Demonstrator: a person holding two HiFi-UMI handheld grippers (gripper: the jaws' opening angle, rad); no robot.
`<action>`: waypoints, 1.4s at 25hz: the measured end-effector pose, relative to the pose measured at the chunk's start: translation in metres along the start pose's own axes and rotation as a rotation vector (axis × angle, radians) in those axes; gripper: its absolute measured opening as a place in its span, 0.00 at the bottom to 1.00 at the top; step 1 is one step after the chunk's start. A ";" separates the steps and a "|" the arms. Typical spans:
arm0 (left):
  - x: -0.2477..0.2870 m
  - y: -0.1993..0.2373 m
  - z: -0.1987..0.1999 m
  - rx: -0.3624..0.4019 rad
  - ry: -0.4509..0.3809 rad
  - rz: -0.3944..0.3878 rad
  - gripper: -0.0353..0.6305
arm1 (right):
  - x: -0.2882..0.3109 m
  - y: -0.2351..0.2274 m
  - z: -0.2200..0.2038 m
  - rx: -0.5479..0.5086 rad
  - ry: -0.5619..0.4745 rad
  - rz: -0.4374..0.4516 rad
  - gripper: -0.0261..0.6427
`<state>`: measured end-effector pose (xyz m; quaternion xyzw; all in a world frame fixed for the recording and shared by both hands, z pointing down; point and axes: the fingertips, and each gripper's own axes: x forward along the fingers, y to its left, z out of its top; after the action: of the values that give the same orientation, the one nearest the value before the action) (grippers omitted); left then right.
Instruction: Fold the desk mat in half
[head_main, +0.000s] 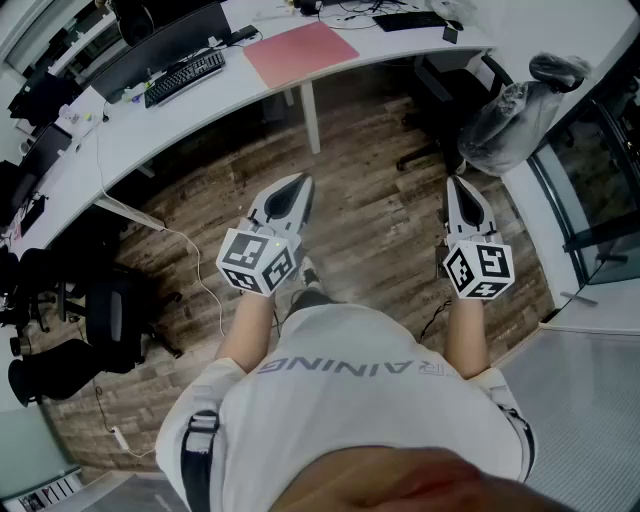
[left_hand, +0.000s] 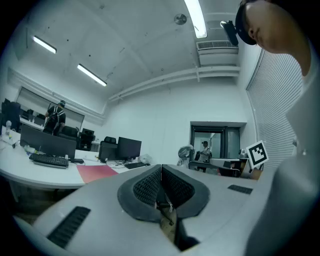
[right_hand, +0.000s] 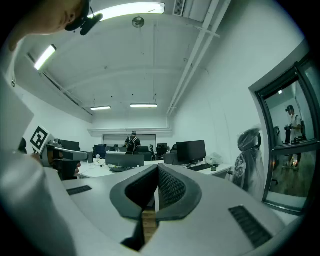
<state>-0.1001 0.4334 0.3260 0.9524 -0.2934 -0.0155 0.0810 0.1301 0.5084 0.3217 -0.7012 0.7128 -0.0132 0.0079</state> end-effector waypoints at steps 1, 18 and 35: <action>0.000 -0.001 -0.001 0.000 -0.001 0.000 0.10 | -0.001 0.000 -0.001 -0.001 0.000 0.000 0.07; 0.009 0.019 -0.011 -0.015 0.027 0.031 0.10 | 0.027 -0.004 -0.007 0.052 -0.007 0.012 0.07; 0.094 0.143 0.003 -0.038 0.041 -0.037 0.10 | 0.167 -0.001 -0.022 0.040 0.049 -0.048 0.07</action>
<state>-0.1020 0.2636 0.3484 0.9561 -0.2737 -0.0033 0.1048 0.1278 0.3419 0.3451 -0.7172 0.6954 -0.0450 0.0041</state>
